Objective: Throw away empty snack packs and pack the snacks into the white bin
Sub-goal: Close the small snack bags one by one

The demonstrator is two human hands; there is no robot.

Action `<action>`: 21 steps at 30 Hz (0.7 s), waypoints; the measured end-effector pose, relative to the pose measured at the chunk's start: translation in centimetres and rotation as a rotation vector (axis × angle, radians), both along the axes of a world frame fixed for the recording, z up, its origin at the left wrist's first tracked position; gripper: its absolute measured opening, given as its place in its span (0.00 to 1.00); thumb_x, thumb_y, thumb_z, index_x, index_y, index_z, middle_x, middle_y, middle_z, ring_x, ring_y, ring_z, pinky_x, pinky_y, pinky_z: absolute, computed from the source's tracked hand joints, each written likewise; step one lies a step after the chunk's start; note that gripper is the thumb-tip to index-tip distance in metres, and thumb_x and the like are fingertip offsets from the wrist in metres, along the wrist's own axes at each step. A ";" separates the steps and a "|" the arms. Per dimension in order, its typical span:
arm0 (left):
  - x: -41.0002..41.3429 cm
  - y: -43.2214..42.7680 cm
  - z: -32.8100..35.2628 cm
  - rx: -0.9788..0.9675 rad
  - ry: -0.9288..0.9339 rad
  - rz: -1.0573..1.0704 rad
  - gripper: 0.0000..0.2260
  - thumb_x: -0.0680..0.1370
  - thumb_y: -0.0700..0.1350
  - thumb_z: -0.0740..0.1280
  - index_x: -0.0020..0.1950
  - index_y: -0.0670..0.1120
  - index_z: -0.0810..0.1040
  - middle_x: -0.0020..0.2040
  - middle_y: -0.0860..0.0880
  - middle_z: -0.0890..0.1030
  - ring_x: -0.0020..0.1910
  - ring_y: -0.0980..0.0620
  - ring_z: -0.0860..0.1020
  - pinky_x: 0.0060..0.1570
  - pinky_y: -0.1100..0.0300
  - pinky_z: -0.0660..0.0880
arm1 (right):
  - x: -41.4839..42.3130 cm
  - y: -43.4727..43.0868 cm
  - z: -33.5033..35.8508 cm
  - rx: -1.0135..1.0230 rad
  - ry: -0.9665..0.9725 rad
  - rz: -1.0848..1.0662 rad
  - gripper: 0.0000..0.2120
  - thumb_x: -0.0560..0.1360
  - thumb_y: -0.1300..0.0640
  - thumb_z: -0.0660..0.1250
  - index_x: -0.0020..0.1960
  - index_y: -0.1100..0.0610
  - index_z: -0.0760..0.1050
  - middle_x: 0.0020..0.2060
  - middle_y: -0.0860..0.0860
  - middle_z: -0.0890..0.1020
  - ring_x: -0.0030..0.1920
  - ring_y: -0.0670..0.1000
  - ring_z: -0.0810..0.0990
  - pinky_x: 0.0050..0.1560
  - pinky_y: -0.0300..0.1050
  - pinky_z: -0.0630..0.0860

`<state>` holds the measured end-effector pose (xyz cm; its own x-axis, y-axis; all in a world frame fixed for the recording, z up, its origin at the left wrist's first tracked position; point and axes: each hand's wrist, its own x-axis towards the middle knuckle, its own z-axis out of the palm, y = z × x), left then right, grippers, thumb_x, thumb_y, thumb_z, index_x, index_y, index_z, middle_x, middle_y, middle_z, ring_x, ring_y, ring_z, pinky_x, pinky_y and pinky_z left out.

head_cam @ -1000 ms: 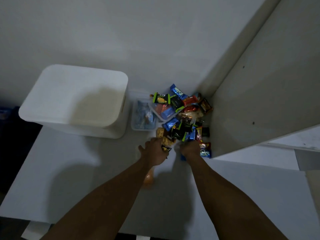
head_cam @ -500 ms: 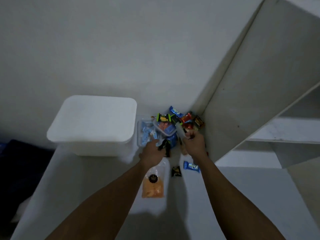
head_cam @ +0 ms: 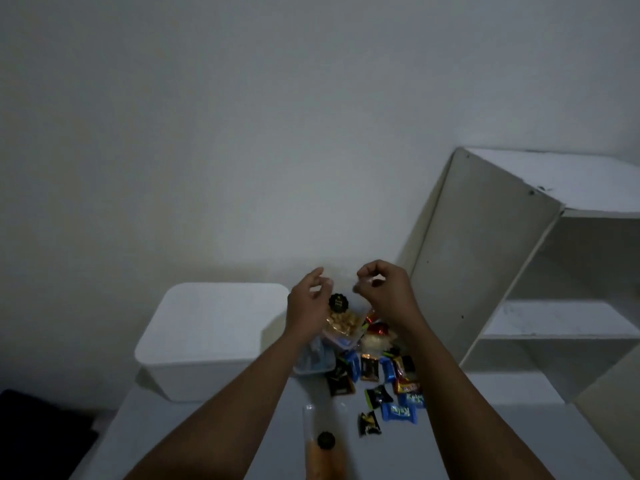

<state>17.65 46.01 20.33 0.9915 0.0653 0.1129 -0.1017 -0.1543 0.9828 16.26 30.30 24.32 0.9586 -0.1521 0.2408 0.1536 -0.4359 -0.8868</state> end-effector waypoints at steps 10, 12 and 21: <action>0.2 4.1 3.4 -0.004 -0.122 0.175 0.07 0.78 0.50 0.70 0.51 0.49 0.78 0.45 0.51 0.83 0.31 0.56 0.83 0.31 0.69 0.74 | 0.4 3.9 4.0 0.010 -0.039 0.123 0.05 0.75 0.66 0.71 0.42 0.58 0.81 0.39 0.54 0.86 0.42 0.54 0.86 0.44 0.38 0.80; 0.3 4.4 3.6 -0.003 -0.132 0.201 0.07 0.78 0.51 0.70 0.53 0.51 0.78 0.45 0.52 0.83 0.33 0.55 0.83 0.33 0.66 0.75 | 0.5 4.4 4.3 -0.025 -0.045 0.152 0.05 0.75 0.64 0.72 0.42 0.57 0.81 0.40 0.53 0.86 0.42 0.53 0.86 0.45 0.37 0.81; -0.1 4.1 5.0 0.040 -0.211 0.127 0.12 0.82 0.54 0.62 0.61 0.53 0.81 0.42 0.54 0.84 0.35 0.59 0.83 0.36 0.69 0.76 | 1.1 5.2 5.4 -0.032 -0.070 0.104 0.02 0.76 0.59 0.73 0.45 0.56 0.84 0.36 0.50 0.86 0.37 0.44 0.84 0.40 0.34 0.78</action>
